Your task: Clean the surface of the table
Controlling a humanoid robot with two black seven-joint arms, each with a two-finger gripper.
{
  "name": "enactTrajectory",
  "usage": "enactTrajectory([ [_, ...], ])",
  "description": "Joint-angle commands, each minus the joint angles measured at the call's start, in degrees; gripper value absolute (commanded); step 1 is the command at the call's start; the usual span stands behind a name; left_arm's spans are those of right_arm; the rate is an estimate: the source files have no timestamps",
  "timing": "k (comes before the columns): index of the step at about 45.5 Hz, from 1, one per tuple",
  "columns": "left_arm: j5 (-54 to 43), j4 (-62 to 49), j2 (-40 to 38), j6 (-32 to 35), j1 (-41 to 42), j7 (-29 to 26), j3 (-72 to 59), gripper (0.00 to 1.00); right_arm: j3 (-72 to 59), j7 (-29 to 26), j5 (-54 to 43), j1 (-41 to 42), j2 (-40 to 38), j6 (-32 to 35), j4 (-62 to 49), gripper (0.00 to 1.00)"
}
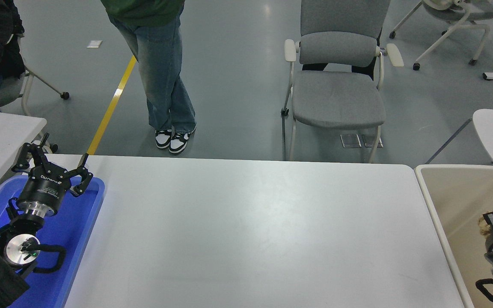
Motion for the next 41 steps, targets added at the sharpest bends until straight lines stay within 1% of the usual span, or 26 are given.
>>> enactTrajectory([
  [1,0.0,0.0,-0.1,0.0,0.0,0.0,0.0,1.0,0.3,-0.1,0.2,1.1,-1.3,0.0,0.2,1.0],
  [14,0.0,0.0,-0.1,0.0,0.0,0.0,0.0,1.0,8.5,-0.1,1.2,2.7,-2.9,0.3,1.3,1.0],
  [19,0.0,0.0,-0.1,0.0,0.0,0.0,0.0,1.0,12.8,-0.1,1.3,2.9,-6.2,0.6,4.9,1.0],
  [22,0.0,0.0,-0.1,0.0,0.0,0.0,0.0,1.0,16.0,-0.1,1.3,2.9,-9.0,0.6,9.8,1.0],
  [28,0.0,0.0,-0.1,0.0,0.0,0.0,0.0,1.0,21.7,-0.1,1.3,2.9,-17.2,0.6,23.8,1.0],
  [31,0.0,0.0,0.0,0.0,0.0,0.0,0.0,1.0,23.4,0.1,1.3,2.9,-20.0,0.6,29.4,1.0],
  [41,0.0,0.0,0.0,0.0,0.0,0.0,0.0,1.0,26.6,0.5,1.2,1.9,-23.1,0.6,42.4,1.0],
])
